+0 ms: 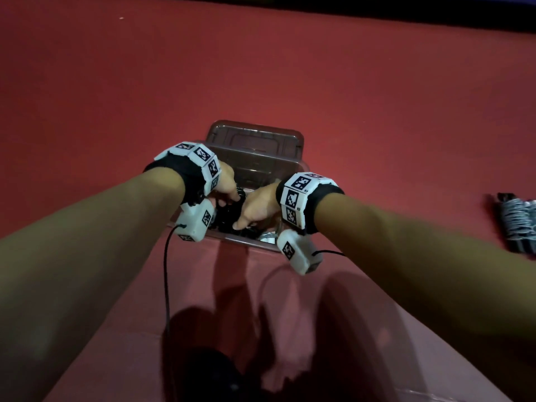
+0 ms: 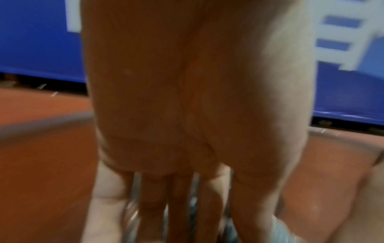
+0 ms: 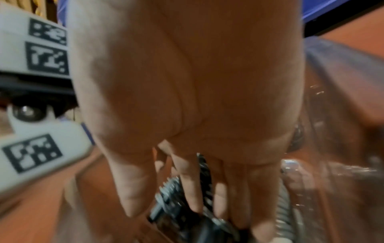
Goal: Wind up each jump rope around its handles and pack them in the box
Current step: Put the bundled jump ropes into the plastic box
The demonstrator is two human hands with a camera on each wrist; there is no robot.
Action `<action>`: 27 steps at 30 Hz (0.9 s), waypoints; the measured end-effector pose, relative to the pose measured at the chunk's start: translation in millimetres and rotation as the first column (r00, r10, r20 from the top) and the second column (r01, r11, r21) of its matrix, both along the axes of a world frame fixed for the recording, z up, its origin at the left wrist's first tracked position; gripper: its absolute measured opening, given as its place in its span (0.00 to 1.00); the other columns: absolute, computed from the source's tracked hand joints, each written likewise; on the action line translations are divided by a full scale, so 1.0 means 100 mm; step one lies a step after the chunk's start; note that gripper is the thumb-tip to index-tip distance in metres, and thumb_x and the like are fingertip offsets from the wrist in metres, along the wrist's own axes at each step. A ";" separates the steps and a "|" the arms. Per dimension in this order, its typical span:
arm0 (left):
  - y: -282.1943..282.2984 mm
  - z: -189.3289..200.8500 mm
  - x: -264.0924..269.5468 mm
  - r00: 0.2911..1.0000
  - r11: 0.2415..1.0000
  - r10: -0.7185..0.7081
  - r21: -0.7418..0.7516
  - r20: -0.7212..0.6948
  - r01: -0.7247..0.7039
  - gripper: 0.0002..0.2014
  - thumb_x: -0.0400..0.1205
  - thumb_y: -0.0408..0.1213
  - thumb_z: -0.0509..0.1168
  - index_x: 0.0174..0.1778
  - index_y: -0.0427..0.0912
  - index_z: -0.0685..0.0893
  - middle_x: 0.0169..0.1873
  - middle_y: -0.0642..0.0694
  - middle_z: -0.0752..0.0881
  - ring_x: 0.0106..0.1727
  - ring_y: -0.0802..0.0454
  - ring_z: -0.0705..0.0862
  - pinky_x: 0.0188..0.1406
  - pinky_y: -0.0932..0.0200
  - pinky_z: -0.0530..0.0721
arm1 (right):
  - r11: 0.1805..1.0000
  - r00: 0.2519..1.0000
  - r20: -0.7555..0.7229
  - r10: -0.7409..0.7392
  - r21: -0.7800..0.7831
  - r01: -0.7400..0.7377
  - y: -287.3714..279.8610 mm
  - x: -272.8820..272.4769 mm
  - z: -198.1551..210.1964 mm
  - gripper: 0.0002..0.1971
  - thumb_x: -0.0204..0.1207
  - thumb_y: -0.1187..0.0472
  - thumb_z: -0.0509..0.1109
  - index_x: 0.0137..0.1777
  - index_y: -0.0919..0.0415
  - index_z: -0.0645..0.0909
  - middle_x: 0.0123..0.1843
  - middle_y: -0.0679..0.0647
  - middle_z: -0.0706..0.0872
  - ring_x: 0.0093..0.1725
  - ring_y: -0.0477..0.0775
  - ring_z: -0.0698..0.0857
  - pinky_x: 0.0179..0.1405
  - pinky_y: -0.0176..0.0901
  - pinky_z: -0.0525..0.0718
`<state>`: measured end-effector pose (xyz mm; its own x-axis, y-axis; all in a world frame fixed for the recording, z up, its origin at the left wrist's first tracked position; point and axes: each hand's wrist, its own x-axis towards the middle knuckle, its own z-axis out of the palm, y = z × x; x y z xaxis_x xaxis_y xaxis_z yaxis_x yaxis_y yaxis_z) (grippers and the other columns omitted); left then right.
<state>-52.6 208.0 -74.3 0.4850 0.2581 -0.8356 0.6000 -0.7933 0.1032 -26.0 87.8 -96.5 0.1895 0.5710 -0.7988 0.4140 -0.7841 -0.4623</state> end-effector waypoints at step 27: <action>-4.69 -0.28 1.70 0.658 0.938 -0.051 -0.190 0.752 0.291 0.05 0.85 0.47 0.66 0.51 0.52 0.84 0.49 0.55 0.87 0.56 0.45 0.86 0.52 0.57 0.76 | 0.397 0.141 0.451 -0.882 0.547 0.737 -5.19 1.39 -0.07 0.16 0.82 0.52 0.67 0.65 0.56 0.84 0.59 0.59 0.89 0.59 0.63 0.87 0.57 0.51 0.85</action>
